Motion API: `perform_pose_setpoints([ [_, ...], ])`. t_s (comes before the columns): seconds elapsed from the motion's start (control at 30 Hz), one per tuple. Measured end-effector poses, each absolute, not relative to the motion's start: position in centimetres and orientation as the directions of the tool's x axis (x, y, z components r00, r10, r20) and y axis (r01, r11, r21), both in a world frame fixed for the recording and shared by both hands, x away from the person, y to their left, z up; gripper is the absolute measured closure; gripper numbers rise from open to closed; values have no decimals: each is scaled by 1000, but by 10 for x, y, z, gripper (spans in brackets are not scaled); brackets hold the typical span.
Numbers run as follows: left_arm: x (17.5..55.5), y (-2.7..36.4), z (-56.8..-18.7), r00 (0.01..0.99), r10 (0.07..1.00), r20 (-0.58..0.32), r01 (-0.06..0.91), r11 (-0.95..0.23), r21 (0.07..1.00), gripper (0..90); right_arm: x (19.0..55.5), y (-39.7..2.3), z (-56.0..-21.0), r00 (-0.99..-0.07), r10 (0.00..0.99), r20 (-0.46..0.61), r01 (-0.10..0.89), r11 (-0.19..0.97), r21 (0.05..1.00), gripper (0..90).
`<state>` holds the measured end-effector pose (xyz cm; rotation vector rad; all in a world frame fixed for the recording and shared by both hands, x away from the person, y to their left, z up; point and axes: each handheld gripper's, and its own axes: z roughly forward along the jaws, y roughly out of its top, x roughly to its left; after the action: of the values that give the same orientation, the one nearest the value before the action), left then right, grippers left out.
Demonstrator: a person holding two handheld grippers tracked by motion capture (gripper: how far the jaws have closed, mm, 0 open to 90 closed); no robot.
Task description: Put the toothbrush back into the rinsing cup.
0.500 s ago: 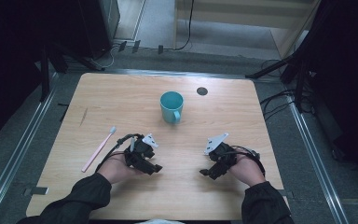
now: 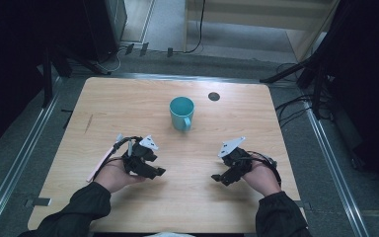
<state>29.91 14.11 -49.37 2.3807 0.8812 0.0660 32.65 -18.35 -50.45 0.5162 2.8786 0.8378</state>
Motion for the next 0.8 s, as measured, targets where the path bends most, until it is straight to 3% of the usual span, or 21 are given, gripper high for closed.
perform_pose_setpoints([
  [0.3, 300, 147, -491, 775, 617, -137, 583, -613, 533, 509, 327, -185, -502, -939, 344, -2, 288, 791, 539, 193],
  [0.8, 301, 163, -487, 738, 658, -149, 624, -582, 521, 506, 329, -181, -502, -947, 322, -14, 264, 802, 535, 193],
])
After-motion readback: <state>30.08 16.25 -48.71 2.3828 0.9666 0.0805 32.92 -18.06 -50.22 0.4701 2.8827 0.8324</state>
